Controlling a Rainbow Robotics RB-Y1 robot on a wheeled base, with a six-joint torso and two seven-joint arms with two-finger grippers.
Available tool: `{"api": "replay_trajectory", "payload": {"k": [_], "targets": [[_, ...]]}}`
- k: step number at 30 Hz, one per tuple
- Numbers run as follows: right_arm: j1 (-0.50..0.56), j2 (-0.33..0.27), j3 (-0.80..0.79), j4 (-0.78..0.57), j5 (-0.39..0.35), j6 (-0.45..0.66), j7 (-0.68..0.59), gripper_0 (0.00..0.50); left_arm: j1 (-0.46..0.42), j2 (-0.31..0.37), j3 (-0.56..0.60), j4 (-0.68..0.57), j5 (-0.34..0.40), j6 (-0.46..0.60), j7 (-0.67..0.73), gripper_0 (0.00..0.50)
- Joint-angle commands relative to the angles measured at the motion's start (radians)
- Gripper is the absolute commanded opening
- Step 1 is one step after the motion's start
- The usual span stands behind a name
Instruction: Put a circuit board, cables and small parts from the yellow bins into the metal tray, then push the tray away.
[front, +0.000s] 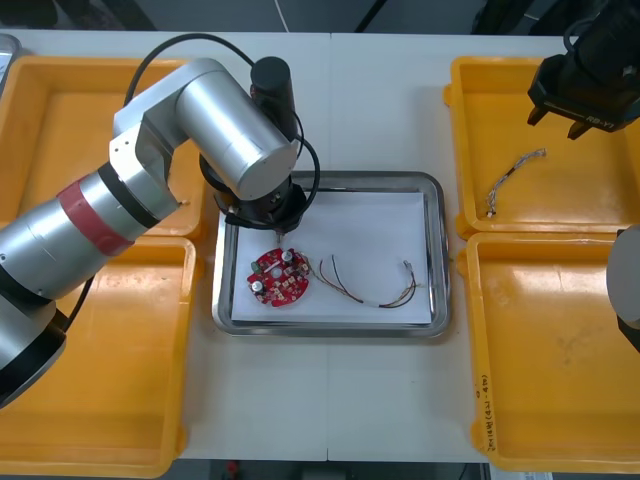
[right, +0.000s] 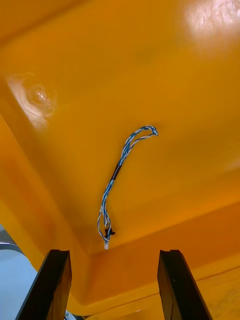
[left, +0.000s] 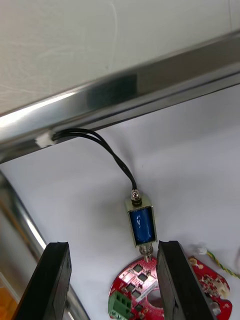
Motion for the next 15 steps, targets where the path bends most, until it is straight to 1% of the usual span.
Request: {"api": "replay_trajectory", "payload": {"k": [1,7,12,15], "targets": [[-0.053,0.01,-0.01,0.026,0.022,0.003,-0.098,0.5,0.008,0.046,0.103,-0.083,0.029,0.064,0.09,0.5],[-0.053,0.012,-0.001,0.064,0.033,0.003,-0.181,0.5,0.008,0.08,0.181,-0.155,0.051,0.15,0.078,0.5],[-0.053,0.013,0.007,0.094,0.022,-0.039,-0.274,0.5,0.008,0.12,0.276,-0.193,0.088,0.219,0.056,0.5],[-0.053,0.017,0.016,0.11,0.019,-0.077,-0.294,0.5,0.008,0.146,0.332,-0.199,0.098,0.26,0.019,0.5]]}}
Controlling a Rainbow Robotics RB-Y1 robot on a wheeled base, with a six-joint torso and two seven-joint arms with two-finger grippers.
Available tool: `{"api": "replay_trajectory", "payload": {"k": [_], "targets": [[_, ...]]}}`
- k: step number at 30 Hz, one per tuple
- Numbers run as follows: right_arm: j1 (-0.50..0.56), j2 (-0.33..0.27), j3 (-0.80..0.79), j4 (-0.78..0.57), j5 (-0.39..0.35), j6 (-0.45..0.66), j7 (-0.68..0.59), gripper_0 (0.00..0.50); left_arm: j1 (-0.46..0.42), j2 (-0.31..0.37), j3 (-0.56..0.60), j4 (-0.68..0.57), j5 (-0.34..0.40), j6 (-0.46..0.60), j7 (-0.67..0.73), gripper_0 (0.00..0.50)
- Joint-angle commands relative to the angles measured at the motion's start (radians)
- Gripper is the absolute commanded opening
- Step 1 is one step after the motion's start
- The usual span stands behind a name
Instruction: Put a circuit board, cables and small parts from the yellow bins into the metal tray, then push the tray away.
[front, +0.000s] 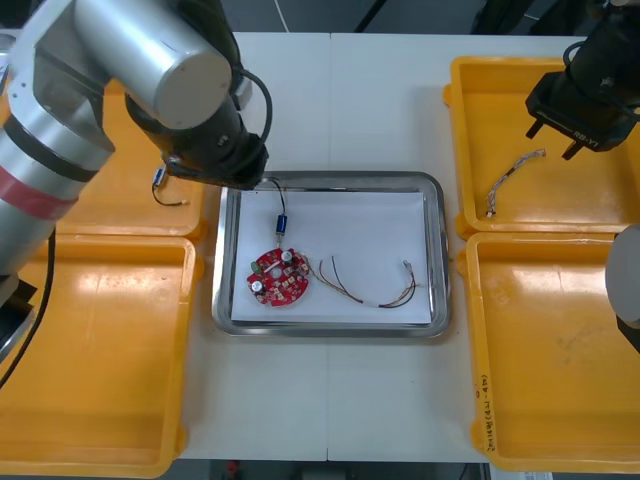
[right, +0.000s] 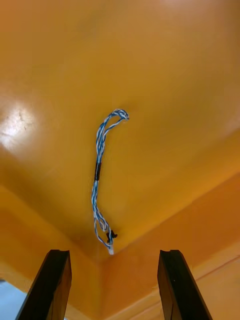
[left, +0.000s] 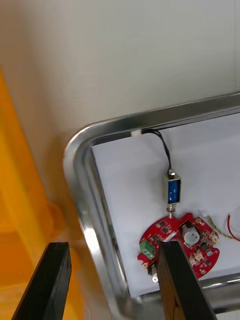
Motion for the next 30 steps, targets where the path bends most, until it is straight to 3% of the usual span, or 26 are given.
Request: {"api": "replay_trajectory", "payload": {"k": [1,11,20,30], "targets": [[-0.051,0.015,0.017,0.013,-0.003,-0.058,-0.05,0.5,0.008,0.073,0.116,-0.043,0.024,0.064,0.001,0.5],[-0.051,0.028,0.026,0.07,0.001,-0.171,-0.081,0.5,0.008,0.137,0.215,0.038,0.016,0.073,-0.152,0.5],[-0.051,0.031,0.035,0.184,0.003,-0.291,-0.111,0.5,0.008,0.164,0.291,0.185,0.03,-0.017,-0.309,0.5],[-0.051,0.043,0.045,0.287,-0.005,-0.412,-0.148,0.5,0.008,0.162,0.3,0.35,0.041,-0.124,-0.462,0.5]]}}
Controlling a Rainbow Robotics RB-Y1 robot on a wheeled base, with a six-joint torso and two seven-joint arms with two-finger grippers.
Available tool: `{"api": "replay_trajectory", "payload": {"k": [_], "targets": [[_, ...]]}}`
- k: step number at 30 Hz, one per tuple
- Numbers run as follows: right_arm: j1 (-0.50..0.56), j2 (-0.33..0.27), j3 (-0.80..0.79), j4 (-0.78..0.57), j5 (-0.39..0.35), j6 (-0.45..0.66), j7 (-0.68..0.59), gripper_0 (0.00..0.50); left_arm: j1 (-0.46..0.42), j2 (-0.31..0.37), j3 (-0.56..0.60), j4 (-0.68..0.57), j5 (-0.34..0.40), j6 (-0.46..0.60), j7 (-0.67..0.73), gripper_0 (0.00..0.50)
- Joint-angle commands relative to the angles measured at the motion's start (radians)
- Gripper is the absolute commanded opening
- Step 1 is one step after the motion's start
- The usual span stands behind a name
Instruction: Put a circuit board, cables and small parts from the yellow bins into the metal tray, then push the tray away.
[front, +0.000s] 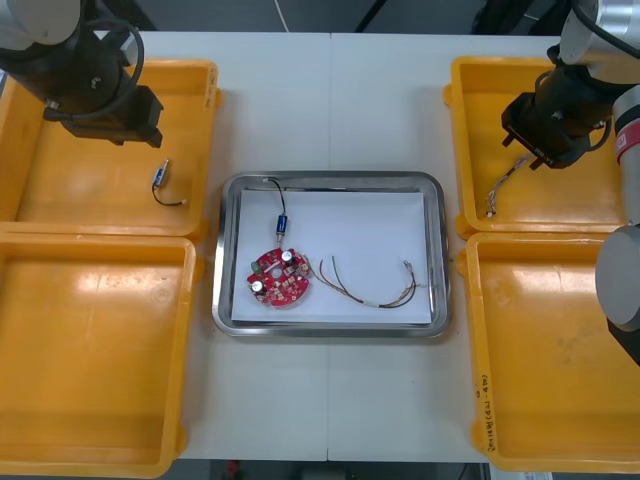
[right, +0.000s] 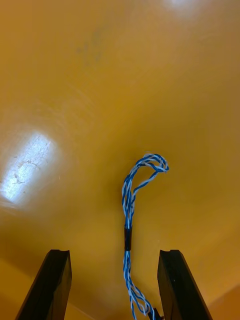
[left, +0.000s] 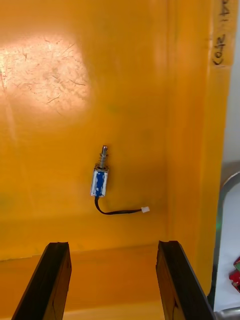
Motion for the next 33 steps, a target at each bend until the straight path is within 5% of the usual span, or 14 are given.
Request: {"api": "replay_trajectory", "payload": {"k": [1,10,33], "targets": [[-0.05,0.02,0.03,0.033,0.001,-0.054,-0.043,0.5,0.008,0.037,0.029,0.059,0.012,-0.049,-0.149,0.5],[-0.048,0.043,0.039,0.06,0.002,-0.06,-0.07,0.5,0.02,0.023,0.023,0.148,0.018,-0.125,-0.204,0.5],[0.001,0.055,0.103,0.071,0.01,-0.078,-0.084,0.5,0.14,-0.024,-0.112,0.15,0.004,-0.388,-0.166,0.5]]}}
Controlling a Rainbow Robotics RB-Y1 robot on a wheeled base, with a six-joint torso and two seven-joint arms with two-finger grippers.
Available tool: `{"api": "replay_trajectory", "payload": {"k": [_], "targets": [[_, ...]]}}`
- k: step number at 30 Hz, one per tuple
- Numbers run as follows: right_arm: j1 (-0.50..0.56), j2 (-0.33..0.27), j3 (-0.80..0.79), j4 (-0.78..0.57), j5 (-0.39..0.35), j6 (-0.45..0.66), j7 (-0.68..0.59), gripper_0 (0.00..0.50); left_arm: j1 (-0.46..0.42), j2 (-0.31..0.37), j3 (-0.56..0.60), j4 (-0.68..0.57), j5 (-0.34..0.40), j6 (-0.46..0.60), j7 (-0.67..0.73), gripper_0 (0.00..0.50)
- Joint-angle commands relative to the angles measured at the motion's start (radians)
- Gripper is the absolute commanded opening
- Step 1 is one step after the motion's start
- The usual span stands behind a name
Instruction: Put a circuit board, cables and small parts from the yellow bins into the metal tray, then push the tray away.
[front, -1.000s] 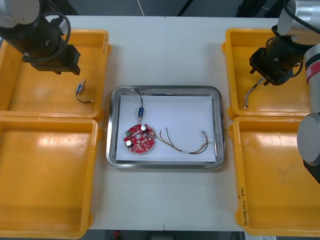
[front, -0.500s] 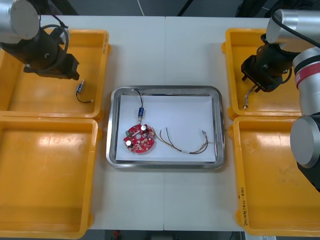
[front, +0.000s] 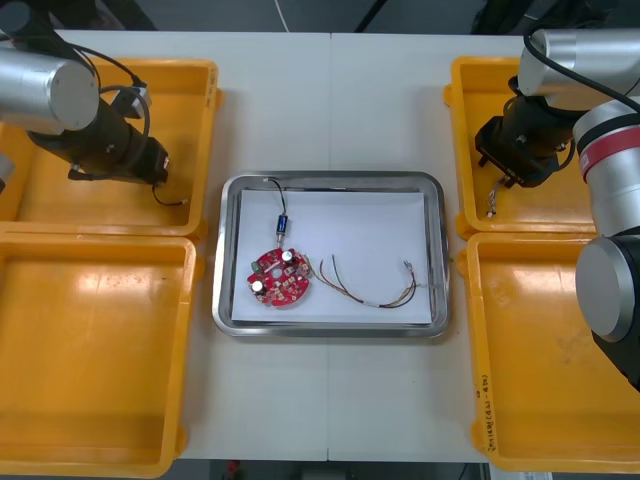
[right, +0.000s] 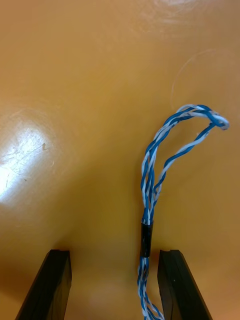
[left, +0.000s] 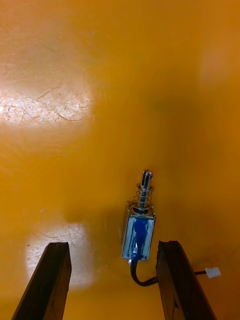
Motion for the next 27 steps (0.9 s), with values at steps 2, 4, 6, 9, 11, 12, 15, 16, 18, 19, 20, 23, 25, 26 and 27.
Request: {"api": "replay_trajectory", "payload": {"k": [2,4,6,9,11,12,15,16,18,19,20,23,25,26,27], "targets": [[0.005,0.006,0.034,-0.018,0.004,-0.009,-0.034,0.5,0.011,-0.027,-0.047,-0.007,-0.012,-0.039,0.002,0.5],[0.011,0.001,0.037,-0.02,0.001,-0.007,-0.031,0.5,0.013,-0.03,-0.057,-0.007,-0.013,-0.043,0.005,0.5],[0.015,-0.005,0.039,-0.018,-0.004,-0.007,-0.027,0.5,0.013,-0.03,-0.067,-0.007,-0.018,-0.048,0.01,0.5],[0.021,-0.011,0.045,-0.023,-0.007,-0.007,-0.023,0.5,0.014,-0.028,-0.087,-0.007,-0.024,-0.062,0.016,0.5],[0.029,-0.014,0.046,-0.037,-0.01,-0.003,-0.021,0.5,0.02,-0.03,-0.093,-0.007,-0.029,-0.072,0.017,0.5],[0.038,-0.014,0.05,-0.052,-0.013,0.002,-0.018,0.5,0.024,-0.03,-0.096,-0.007,-0.03,-0.08,0.017,0.5],[0.064,-0.014,0.05,-0.103,-0.019,0.023,-0.017,0.5,0.027,-0.03,-0.11,-0.002,-0.032,-0.097,0.017,0.5],[0.077,-0.014,0.05,-0.123,-0.022,0.033,-0.015,0.5,0.028,-0.03,-0.113,0.001,-0.035,-0.1,0.019,0.5],[0.09,-0.015,0.051,-0.146,-0.027,0.046,-0.012,0.5,0.027,-0.03,-0.115,0.013,-0.036,-0.101,0.017,0.34],[0.094,-0.015,0.05,-0.149,-0.028,0.049,-0.012,0.5,0.027,-0.03,-0.115,0.016,-0.035,-0.105,0.017,0.174],[0.1,-0.015,0.051,-0.158,-0.031,0.054,-0.009,0.5,0.027,-0.03,-0.115,0.023,-0.036,-0.111,0.017,0.002],[0.104,-0.022,0.056,-0.161,-0.039,0.06,-0.004,0.5,0.028,-0.03,-0.112,0.023,-0.041,-0.112,0.019,0.0],[0.104,-0.026,0.057,-0.161,-0.042,0.062,-0.003,0.5,0.028,-0.03,-0.098,0.023,-0.041,-0.112,0.019,0.0],[0.106,-0.026,0.057,-0.161,-0.042,0.06,-0.004,0.5,0.028,-0.028,-0.095,0.024,-0.041,-0.111,0.019,0.0],[0.106,-0.028,0.057,-0.161,-0.044,0.06,-0.003,0.5,0.028,-0.028,-0.09,0.023,-0.041,-0.111,0.02,0.0]]}}
